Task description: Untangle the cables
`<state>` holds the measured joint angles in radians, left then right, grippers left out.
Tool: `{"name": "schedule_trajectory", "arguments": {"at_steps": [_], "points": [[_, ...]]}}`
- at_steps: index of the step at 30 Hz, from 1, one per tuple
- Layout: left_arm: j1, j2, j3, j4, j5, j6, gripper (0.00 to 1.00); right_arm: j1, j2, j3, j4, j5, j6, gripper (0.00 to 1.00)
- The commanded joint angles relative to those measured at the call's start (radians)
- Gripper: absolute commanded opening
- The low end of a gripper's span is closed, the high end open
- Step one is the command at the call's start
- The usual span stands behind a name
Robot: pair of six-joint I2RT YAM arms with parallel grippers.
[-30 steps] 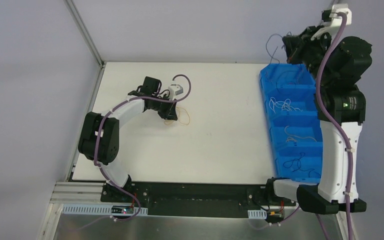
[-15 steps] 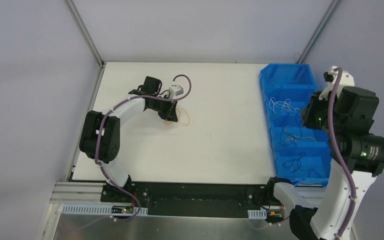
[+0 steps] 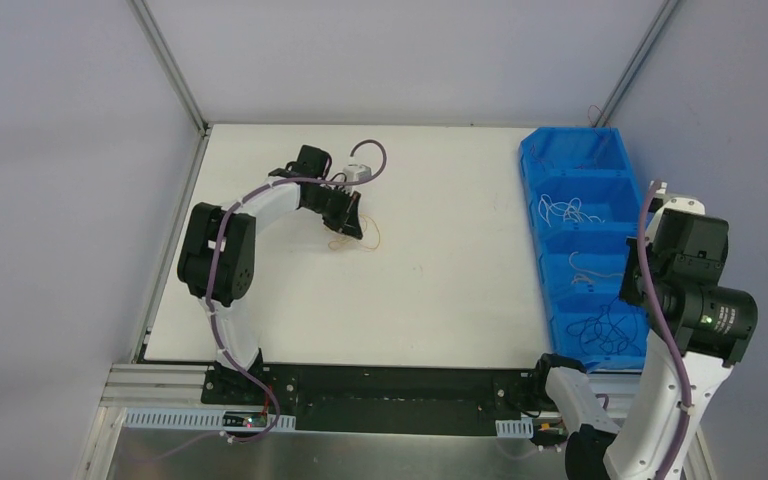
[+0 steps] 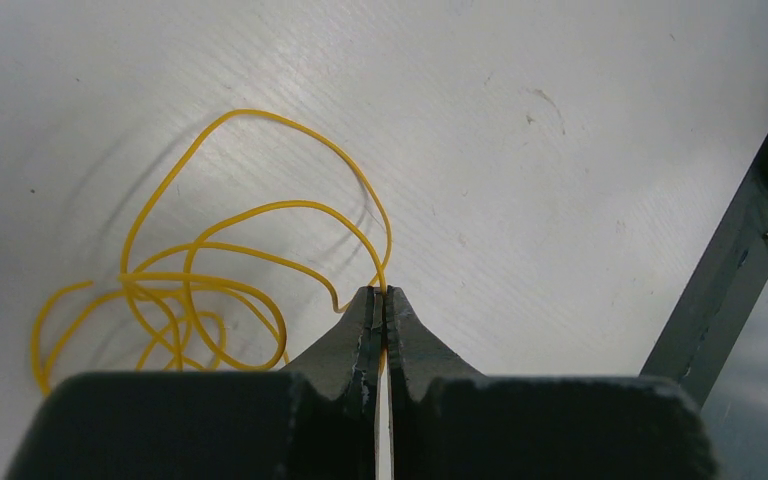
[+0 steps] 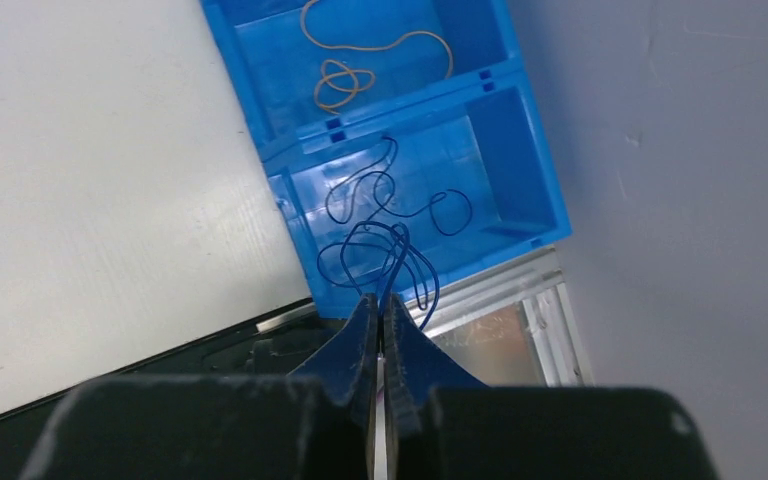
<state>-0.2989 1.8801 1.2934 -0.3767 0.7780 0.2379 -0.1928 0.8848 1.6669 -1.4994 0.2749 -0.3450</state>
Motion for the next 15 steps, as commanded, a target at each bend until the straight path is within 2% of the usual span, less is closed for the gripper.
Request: {"name": "schedule_trajectory", "arguments": {"at_steps": [1, 9, 12, 15], "points": [[0.012, 0.003, 0.078, -0.057, 0.035, -0.014, 0.00, -0.008, 0.015, -0.072, 0.039, 0.109, -0.067, 0.00], [0.012, -0.017, 0.130, -0.201, 0.016, 0.059, 0.00, -0.062, 0.015, -0.210, 0.153, 0.097, -0.186, 0.00], [0.012, -0.017, 0.149, -0.263, 0.007, 0.105, 0.00, -0.151, 0.016, -0.237, 0.219, 0.052, -0.277, 0.00], [0.012, 0.001, 0.185, -0.309, 0.004, 0.128, 0.00, -0.308, 0.062, -0.214, 0.229, -0.058, -0.344, 0.00]]}}
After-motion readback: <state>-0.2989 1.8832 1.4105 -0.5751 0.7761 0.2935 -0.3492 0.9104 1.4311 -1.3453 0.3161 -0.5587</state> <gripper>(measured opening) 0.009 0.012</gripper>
